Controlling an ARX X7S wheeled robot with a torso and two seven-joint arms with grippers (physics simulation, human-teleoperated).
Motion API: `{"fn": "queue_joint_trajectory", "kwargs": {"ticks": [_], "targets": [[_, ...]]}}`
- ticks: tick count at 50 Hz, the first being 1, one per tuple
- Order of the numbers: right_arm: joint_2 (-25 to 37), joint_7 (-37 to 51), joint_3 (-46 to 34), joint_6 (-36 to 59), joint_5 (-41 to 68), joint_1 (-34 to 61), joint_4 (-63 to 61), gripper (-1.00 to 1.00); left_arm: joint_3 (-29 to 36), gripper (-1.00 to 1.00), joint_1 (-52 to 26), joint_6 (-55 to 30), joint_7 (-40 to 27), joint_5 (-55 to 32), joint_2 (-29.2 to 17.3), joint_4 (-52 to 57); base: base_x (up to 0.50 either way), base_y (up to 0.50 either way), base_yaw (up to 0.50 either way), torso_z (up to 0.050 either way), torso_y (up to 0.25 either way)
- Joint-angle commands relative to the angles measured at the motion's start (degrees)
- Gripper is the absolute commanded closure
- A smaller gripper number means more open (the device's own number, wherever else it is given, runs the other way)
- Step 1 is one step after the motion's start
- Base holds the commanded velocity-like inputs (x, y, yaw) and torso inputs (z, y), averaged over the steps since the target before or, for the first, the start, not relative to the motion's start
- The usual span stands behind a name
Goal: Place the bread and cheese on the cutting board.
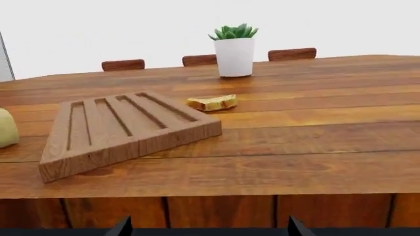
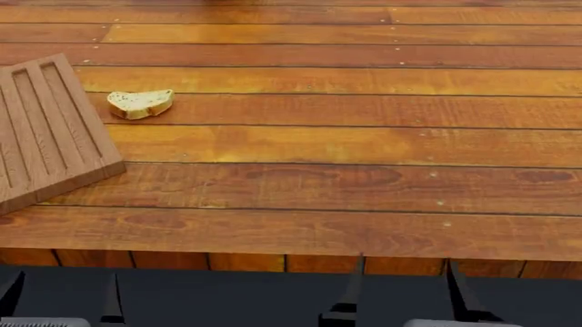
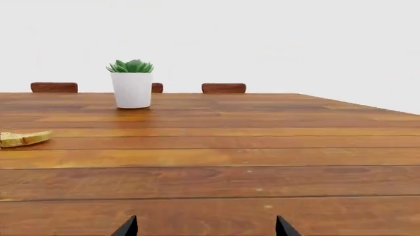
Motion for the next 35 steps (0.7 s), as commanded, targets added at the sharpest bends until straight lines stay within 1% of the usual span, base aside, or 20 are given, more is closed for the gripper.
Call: {"fn": "queue_joint_trajectory", "kwargs": {"ticks": [1, 4, 6, 9, 10, 11, 12, 13, 15, 18, 19, 27, 35], "targets": [[2.0, 2.3, 2.3, 21.2, -1.8, 5.0, -25.6, -1.00, 0.8, -1.00, -3.2, -23.3, 2.0, 0.3, -2.2, 25.3, 0.00, 0.00, 0.00, 0.000, 0.000], [2.9, 2.3, 1.1, 26.3, -2.3, 7.7, -29.0, -1.00, 1.6, -1.00, -8.6, -32.1, 2.3, 0.3, -2.8, 30.6, 0.00, 0.00, 0.00, 0.000, 0.000], [4.2, 2.3, -0.2, 31.0, -3.4, 10.0, -30.9, -1.00, 1.4, -1.00, -13.8, -38.9, 2.5, 0.2, -2.9, 33.2, 0.00, 0.00, 0.00, 0.000, 0.000], [5.7, 2.8, -2.3, 38.0, -5.1, 12.8, -33.0, -1.00, 1.3, -1.00, -16.9, -43.0, 2.8, -0.4, -2.5, 33.9, 0.00, 0.00, 0.00, 0.000, 0.000], [7.9, 2.3, -5.4, 41.3, -6.4, 13.8, -33.5, -1.00, 1.5, -1.00, -17.1, -42.5, 2.5, -0.3, -2.3, 33.2, 0.00, 0.00, 0.00, 0.000, 0.000], [5.9, 2.2, -3.3, 41.9, -4.9, 13.2, -33.4, -1.00, -0.3, -1.00, -16.7, -41.5, 2.1, -1.0, -0.6, 31.8, 0.00, 0.00, 0.00, 0.000, 0.000], [5.1, 2.0, -2.2, 42.4, -4.1, 12.8, -33.3, -1.00, 1.2, -1.00, -15.8, -39.8, 1.9, -0.4, -1.4, 30.5, 0.00, 0.00, 0.00, 0.000, 0.000], [5.8, 2.1, -2.9, 41.1, -4.5, 12.4, -32.4, -1.00, 2.1, -1.00, -14.2, -38.3, 2.0, -0.4, -1.6, 28.9, 0.00, 0.00, 0.00, 0.000, 0.000], [5.4, 2.0, -1.9, 40.6, -4.0, 11.8, -31.7, -1.00, 0.6, -1.00, -12.1, -34.4, 2.9, -1.8, -1.2, 27.9, 0.00, 0.00, 0.00, 0.000, 0.000], [5.2, 1.8, -0.6, 41.0, -3.2, 11.8, -31.9, -1.00, -1.8, -1.00, -11.8, -35.4, 3.3, -3.1, -1.1, 28.1, 0.00, 0.00, 0.00, 0.047, 0.000], [5.8, 1.9, -1.5, 42.0, -3.7, 12.0, -32.0, -1.00, -2.2, -1.00, -11.9, -35.8, 3.2, -3.2, -1.1, 28.2, 0.00, 0.00, 0.00, 0.050, 0.000], [5.4, 2.1, 0.6, 41.4, -3.0, 11.4, -32.2, -1.00, -2.6, -1.00, -12.0, -36.8, 3.1, -4.2, -1.2, 28.9, 0.00, 0.00, 0.00, 0.050, 0.000], [5.8, 2.2, 0.7, 41.5, -2.7, 11.1, -32.1, -1.00, -4.4, -1.00, -12.0, -37.5, 2.8, -5.1, -1.2, 28.5, 0.00, 0.00, 0.00, 0.050, 0.000]]}}
